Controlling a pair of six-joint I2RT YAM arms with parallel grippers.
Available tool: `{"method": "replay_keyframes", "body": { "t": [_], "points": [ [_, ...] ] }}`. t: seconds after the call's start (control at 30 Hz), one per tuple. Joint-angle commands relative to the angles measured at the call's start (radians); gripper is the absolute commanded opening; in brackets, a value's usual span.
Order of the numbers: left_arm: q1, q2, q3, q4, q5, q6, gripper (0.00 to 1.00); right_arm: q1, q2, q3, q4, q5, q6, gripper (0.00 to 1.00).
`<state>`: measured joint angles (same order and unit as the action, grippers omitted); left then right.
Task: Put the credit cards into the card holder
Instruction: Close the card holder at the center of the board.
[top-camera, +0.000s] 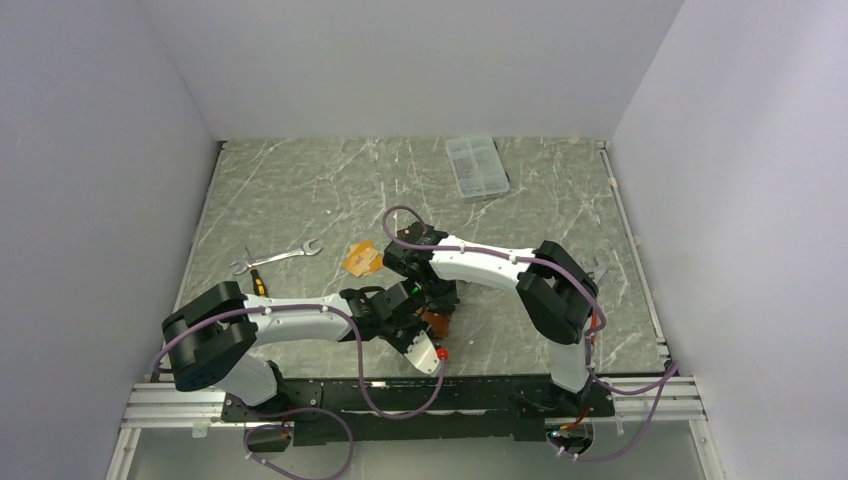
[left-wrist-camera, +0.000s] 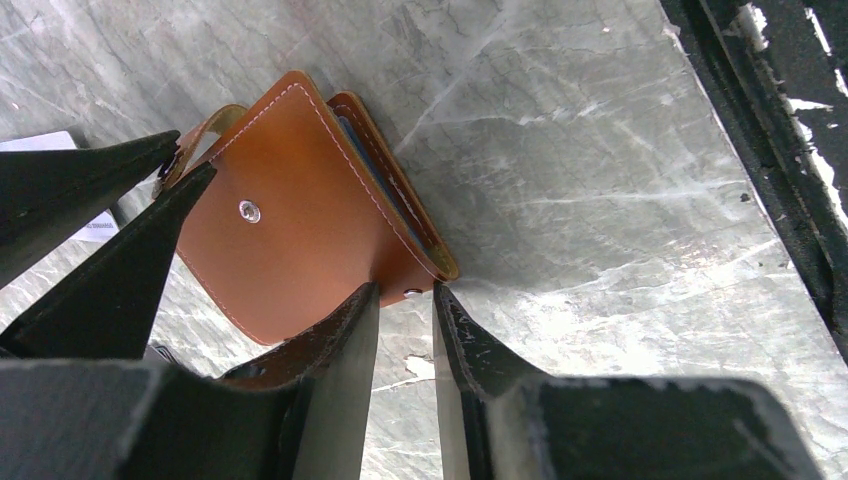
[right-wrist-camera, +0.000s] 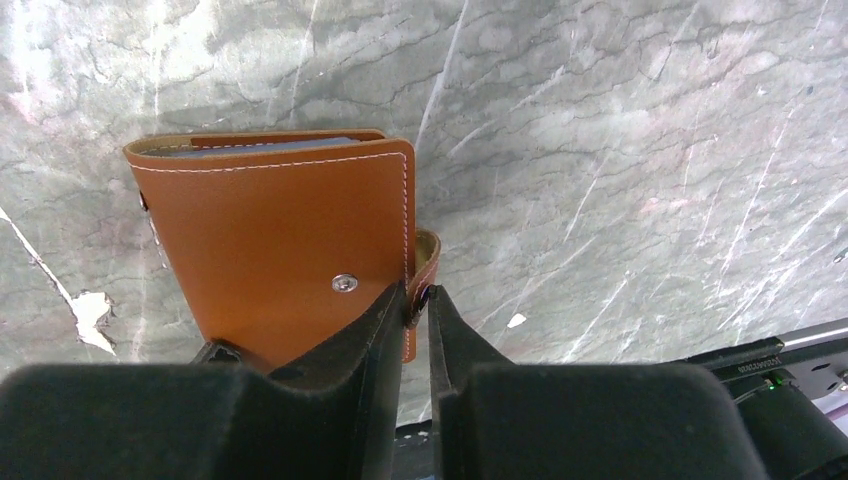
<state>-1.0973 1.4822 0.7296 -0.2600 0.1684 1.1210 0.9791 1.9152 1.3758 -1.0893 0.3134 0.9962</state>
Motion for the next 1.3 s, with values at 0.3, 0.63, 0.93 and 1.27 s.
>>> {"method": "replay_keyframes", "body": {
  "t": [0.3,0.63,0.93,1.27],
  "points": [
    [-0.001,-0.005,0.008,-0.006,0.022,-0.011,0.32,0.006,-0.055,0.041,-0.014,0.056,0.019,0.16],
    [-0.001,-0.009,0.006,-0.008,0.020,-0.015,0.32,0.006,-0.086,-0.008,0.026,0.054,0.032,0.00],
    [-0.001,-0.003,0.006,-0.015,0.025,-0.001,0.32,0.006,-0.210,-0.157,0.237,-0.018,0.018,0.00],
    [-0.001,0.005,0.019,-0.027,0.030,0.000,0.31,0.002,-0.188,-0.235,0.344,-0.058,0.001,0.00]
  ]
}}
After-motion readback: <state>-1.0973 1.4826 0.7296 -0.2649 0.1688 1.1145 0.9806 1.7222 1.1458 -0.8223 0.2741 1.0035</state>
